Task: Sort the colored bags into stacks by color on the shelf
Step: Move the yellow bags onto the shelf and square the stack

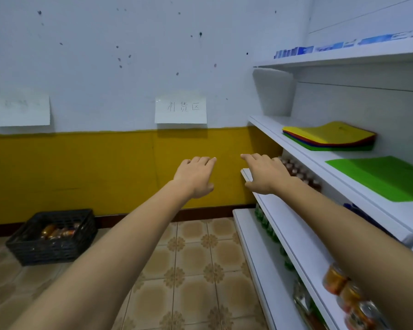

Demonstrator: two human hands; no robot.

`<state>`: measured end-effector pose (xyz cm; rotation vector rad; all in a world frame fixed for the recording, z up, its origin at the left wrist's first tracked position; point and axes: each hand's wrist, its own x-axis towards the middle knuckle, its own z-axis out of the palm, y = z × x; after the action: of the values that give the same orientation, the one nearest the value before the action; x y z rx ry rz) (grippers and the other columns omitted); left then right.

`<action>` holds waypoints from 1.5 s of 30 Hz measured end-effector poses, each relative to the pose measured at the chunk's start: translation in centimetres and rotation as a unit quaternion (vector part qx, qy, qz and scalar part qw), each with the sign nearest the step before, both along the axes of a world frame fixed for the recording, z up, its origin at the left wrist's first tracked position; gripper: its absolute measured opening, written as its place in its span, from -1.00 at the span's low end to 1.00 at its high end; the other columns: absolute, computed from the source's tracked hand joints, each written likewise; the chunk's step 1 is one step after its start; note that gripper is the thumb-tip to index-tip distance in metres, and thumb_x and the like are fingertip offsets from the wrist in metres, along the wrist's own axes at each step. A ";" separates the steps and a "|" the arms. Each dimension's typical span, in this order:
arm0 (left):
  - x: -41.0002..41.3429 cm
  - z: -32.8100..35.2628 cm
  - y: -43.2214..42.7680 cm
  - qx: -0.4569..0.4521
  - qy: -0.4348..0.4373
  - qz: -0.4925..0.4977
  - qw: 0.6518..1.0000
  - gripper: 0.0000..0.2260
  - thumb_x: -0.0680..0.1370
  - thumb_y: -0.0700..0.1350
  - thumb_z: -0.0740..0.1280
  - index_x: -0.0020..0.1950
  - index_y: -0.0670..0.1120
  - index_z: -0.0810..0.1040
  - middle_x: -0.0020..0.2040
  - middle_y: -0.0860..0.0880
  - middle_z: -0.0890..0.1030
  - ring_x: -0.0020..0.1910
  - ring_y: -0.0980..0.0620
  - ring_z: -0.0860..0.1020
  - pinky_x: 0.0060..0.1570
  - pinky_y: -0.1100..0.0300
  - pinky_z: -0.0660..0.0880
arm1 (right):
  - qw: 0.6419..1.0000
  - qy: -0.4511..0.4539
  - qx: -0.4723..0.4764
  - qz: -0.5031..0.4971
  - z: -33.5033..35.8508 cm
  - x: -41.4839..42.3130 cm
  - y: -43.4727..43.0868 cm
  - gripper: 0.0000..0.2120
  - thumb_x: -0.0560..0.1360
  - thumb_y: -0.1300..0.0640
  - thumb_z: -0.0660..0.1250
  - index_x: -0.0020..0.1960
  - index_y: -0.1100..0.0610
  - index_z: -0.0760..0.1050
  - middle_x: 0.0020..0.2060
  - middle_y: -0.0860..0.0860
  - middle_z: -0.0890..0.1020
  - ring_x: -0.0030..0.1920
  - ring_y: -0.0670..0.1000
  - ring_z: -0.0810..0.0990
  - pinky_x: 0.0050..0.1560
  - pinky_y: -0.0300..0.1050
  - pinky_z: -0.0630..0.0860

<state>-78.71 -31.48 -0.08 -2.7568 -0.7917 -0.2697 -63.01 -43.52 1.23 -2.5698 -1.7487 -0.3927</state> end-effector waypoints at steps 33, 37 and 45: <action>45.7 3.2 28.0 0.030 -0.004 -0.274 0.961 -0.35 0.57 0.11 0.22 0.56 -0.10 0.06 0.49 -0.11 0.28 0.42 -0.12 0.28 0.32 -0.05 0.30 | 0.937 -0.019 0.020 -0.348 4.4 37.4 16.0 -0.29 0.42 -0.03 0.35 0.49 0.05 0.17 0.39 0.09 0.37 0.36 0.14 0.37 0.27 0.05 0.33; 52.1 2.9 27.4 0.012 -0.004 -0.342 0.940 -0.36 0.57 0.10 0.23 0.55 -0.11 0.09 0.47 -0.11 0.30 0.41 -0.13 0.29 0.31 -0.05 0.31 | 0.900 -0.003 0.020 -0.435 5.1 40.7 13.4 -0.28 0.39 -0.03 0.38 0.47 0.06 0.21 0.33 0.12 0.42 0.30 0.17 0.42 0.24 0.07 0.35; 62.6 1.5 25.0 0.006 -0.003 -0.428 0.904 -0.43 0.59 0.09 0.20 0.53 -0.07 0.14 0.45 -0.10 0.31 0.40 -0.12 0.30 0.30 -0.04 0.31 | 0.842 0.052 0.022 -0.536 3.4 47.4 10.0 -0.33 0.42 -0.06 0.37 0.45 0.03 0.20 0.28 0.11 0.42 0.25 0.16 0.44 0.13 -0.02 0.38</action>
<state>-16.10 -6.45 1.40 -2.9062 0.4772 -0.4291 -15.64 -33.50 4.61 -3.1646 -0.0857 -0.2469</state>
